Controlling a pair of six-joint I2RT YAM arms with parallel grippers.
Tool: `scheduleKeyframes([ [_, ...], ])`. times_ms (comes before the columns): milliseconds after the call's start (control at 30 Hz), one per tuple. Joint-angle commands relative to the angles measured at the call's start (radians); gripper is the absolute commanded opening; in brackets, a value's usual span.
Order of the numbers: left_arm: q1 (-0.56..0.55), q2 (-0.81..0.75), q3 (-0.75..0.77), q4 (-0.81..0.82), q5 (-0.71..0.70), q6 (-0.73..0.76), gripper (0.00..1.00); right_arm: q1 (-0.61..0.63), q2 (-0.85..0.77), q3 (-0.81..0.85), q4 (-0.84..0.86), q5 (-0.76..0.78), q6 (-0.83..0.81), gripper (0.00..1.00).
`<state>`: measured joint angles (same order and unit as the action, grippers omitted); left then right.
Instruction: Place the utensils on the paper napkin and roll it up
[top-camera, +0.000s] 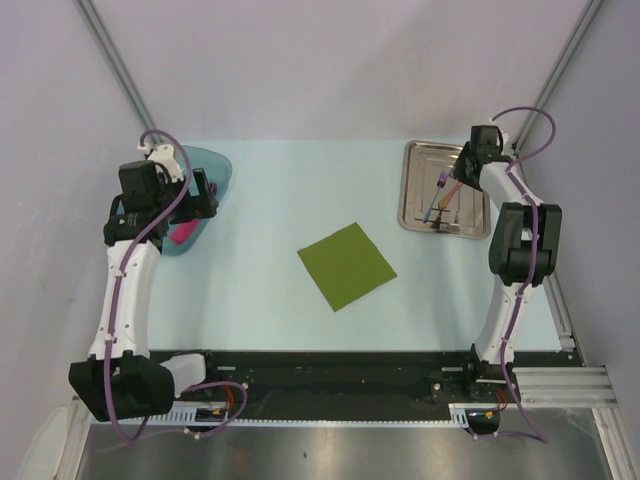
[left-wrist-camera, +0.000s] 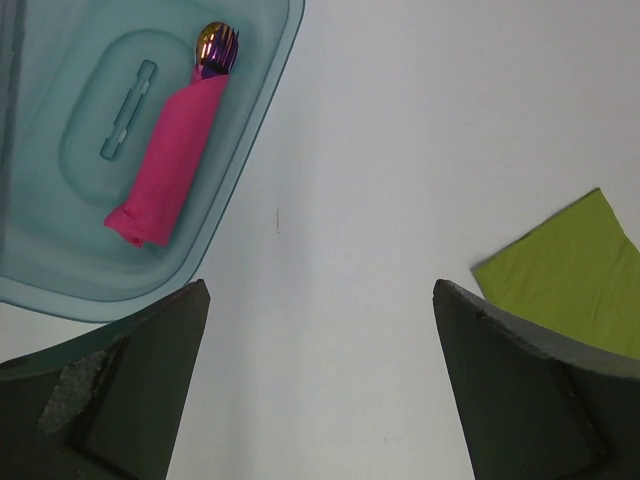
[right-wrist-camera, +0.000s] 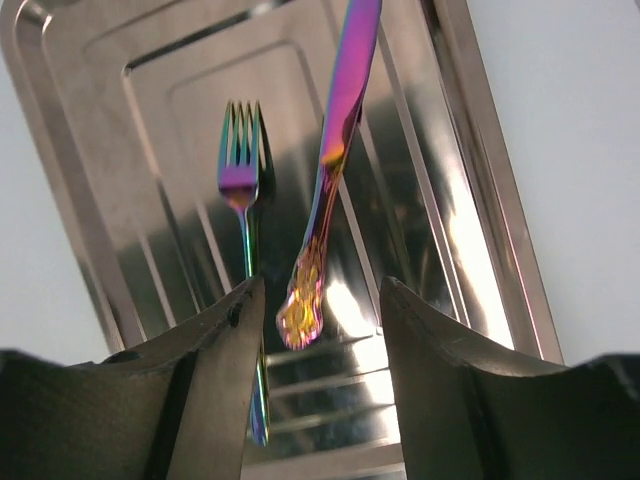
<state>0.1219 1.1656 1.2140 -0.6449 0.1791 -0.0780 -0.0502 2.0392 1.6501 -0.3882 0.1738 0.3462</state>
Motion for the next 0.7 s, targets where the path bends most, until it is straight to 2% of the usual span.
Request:
scheduleKeyframes([
  [0,-0.002,0.026,0.009,-0.002,-0.030,0.009,1.00,0.000,0.105,0.135,0.026,0.082,0.033,0.54],
  [333,-0.002,0.057,0.015,-0.015,-0.058,0.015,1.00,0.007,0.249,0.243,0.054,0.122,0.008,0.47],
  [667,-0.002,0.069,0.022,-0.027,-0.087,0.032,1.00,0.016,0.329,0.270,0.064,0.136,-0.027,0.45],
])
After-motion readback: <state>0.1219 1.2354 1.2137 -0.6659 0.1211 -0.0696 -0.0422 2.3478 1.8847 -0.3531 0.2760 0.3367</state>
